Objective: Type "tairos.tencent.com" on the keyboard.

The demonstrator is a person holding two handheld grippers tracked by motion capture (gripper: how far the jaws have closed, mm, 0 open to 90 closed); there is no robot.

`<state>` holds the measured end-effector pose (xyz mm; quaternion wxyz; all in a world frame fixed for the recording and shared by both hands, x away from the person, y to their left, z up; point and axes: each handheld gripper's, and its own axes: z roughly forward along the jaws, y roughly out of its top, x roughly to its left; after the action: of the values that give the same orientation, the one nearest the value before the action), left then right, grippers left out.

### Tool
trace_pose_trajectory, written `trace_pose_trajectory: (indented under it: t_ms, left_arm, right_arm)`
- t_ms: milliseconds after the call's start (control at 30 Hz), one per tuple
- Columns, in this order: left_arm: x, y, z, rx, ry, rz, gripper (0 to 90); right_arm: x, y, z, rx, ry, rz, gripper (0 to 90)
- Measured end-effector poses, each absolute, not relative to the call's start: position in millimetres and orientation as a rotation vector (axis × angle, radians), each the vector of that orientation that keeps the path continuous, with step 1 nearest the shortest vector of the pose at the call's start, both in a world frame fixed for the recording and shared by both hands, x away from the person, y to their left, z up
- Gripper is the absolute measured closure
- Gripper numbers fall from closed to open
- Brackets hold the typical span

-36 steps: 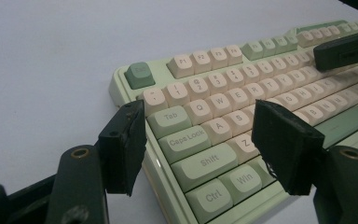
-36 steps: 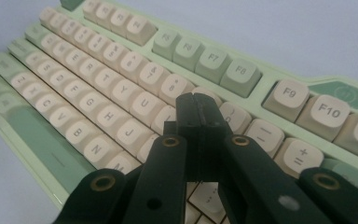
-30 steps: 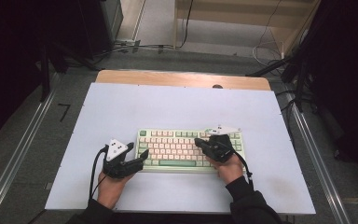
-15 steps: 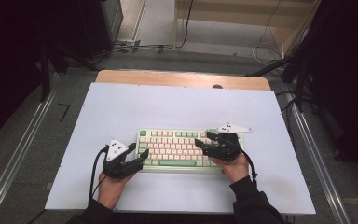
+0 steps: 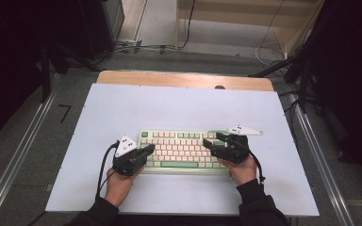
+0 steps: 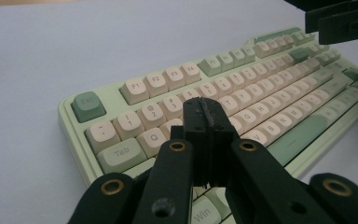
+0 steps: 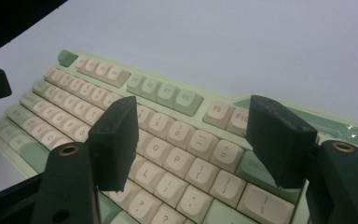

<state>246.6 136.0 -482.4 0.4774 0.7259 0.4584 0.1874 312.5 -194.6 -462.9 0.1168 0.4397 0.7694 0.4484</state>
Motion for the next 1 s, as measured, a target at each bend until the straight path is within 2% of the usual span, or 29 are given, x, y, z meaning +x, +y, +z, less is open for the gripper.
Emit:
trace_pose_trajectory:
  t_ms: [1000]
  left_arm:
    - [262.7,117.8,-496.0,1.880,1.160,0.429,89.9]
  right_arm:
    - [307.3,-206.1,-464.8,1.336,2.217,1.290,33.1]
